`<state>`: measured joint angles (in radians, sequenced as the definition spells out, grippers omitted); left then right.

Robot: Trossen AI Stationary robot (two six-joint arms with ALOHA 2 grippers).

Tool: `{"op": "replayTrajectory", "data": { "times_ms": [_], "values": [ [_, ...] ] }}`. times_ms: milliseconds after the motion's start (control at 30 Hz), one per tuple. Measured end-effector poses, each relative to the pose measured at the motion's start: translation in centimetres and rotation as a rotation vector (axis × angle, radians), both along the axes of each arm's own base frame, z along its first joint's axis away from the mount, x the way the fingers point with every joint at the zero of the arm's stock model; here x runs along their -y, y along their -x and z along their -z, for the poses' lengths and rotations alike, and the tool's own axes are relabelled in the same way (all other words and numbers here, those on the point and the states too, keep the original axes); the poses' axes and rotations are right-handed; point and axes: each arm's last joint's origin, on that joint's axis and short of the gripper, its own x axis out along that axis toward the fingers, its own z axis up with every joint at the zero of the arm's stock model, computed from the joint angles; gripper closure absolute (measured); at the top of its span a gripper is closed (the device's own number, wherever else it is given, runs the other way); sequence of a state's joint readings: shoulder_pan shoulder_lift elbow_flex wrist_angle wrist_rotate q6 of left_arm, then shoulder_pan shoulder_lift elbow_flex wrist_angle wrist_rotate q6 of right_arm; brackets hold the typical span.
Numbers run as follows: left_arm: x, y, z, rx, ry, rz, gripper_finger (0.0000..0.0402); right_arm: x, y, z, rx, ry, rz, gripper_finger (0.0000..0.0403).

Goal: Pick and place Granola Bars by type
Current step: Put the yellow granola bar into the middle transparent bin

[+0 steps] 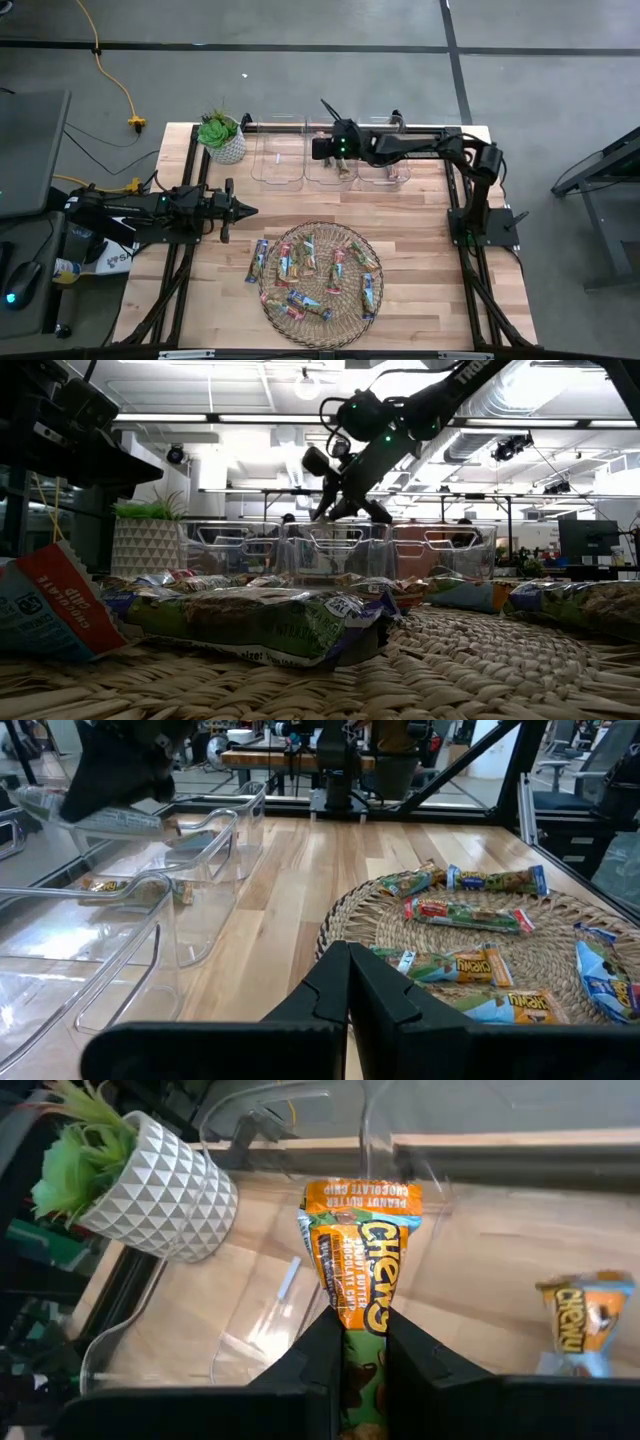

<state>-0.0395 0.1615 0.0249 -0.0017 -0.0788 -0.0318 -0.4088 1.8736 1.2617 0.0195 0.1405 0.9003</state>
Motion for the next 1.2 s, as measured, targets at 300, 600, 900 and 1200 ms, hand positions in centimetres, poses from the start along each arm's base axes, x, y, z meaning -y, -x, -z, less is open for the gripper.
{"op": "replayTrajectory", "data": {
  "times_ms": [300, 600, 900, 1200],
  "values": [
    [0.0, 0.0, 0.0, 0.0, 0.0, 0.0, 0.04, 0.5, 0.1, 0.8, -0.027, -0.012, 0.027, 0.0364],
    [0.0, 0.0, 0.0, 0.0, 0.0, 0.0, 0.04, 0.4, 1.0, 1.9, -0.172, -0.045, 0.036, 0.0364],
    [0.0, 0.0, 0.0, 0.0, 0.0, 0.0, 0.04, 0.4, 1.0, 1.9, -0.18, -0.041, 0.02, 0.0348],
    [0.0, 0.0, 0.0, 0.0, 0.0, 0.0, 0.04, 0.3, 1.0, 2.0, -0.193, -0.033, -0.011, 0.0316]
  ]
}}
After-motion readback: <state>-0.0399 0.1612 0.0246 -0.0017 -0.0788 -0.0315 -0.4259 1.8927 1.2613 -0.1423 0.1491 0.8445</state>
